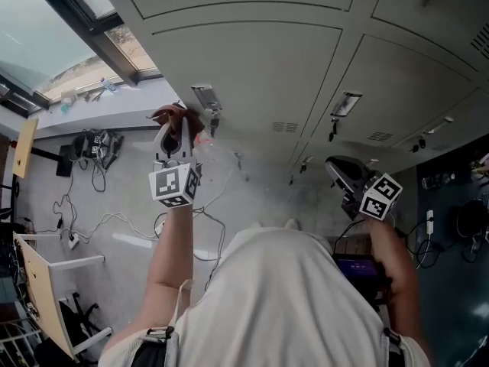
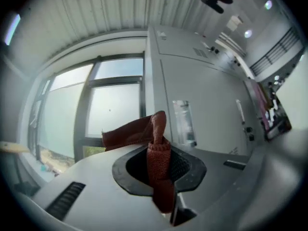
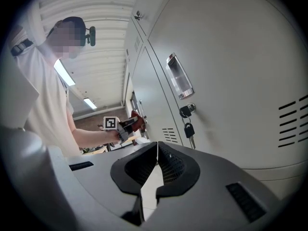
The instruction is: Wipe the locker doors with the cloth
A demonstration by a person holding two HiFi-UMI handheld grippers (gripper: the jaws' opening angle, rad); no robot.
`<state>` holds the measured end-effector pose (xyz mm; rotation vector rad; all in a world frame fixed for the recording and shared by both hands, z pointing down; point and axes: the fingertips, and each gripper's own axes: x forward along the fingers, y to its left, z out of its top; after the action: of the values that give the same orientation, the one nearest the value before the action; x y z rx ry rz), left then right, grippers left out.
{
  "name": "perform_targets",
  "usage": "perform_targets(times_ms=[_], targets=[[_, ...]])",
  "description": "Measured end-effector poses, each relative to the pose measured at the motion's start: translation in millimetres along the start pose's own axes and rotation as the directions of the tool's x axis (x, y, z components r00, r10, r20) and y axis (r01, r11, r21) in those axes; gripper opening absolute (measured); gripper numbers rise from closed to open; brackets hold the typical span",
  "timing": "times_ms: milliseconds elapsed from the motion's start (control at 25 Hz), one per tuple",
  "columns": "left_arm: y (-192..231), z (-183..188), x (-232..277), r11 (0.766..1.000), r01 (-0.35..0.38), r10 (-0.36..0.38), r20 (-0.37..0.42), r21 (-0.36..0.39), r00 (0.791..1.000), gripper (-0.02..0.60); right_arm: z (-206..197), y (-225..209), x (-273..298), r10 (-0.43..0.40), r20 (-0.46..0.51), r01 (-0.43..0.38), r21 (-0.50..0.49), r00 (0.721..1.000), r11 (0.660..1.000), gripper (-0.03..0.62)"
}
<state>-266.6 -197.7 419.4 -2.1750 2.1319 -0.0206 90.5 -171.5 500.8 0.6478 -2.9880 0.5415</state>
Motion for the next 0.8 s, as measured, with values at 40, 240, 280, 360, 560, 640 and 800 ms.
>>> perform_targets(times_ms=[40, 240, 280, 360, 560, 640, 800], targets=[[-11.6, -5.1, 3.0, 0.996, 0.073, -0.072, -0.009, 0.041, 0.997, 0.041, -1.1, 0.8, 0.1, 0.001, -0.003, -0.001, 0.003, 1.0, 1.0, 0.018], [-49.1, -38.3, 16.5, 0.946, 0.323, -0.321, -0.078, 0.014, 0.944, 0.041, -1.8, 7.4, 1.9, 0.008, -0.014, -0.008, 0.0, 1.0, 1.0, 0.017], [-47.2, -49.8, 14.9, 0.942, 0.337, -0.336, -0.104, -0.011, 0.936, 0.041, -1.5, 8.2, 1.5, 0.009, -0.016, -0.01, -0.003, 1.0, 1.0, 0.017], [-40.3, -75.2, 11.3, 0.946, 0.323, -0.32, -0.175, -0.008, 0.931, 0.041, -1.2, 6.8, -1.1, 0.003, -0.016, -0.003, -0.002, 1.0, 1.0, 0.017], [-57.5, -112.6, 12.0, 0.963, 0.267, -0.251, -0.251, 0.032, 0.935, 0.041, -6.0, 3.4, -8.3, -0.022, -0.019, 0.022, 0.011, 1.0, 1.0, 0.017], [-77.4, -112.7, 15.0, 0.967, 0.255, -0.244, -0.239, 0.013, 0.94, 0.041, -4.4, 3.5, -7.5, -0.022, -0.016, 0.022, 0.006, 1.0, 1.0, 0.017], [-123.0, -100.0, 21.6, 0.962, 0.268, -0.272, -0.204, -0.046, 0.941, 0.041, 3.8, 0.9, -4.2, -0.016, -0.008, 0.016, -0.015, 1.0, 1.0, 0.017]])
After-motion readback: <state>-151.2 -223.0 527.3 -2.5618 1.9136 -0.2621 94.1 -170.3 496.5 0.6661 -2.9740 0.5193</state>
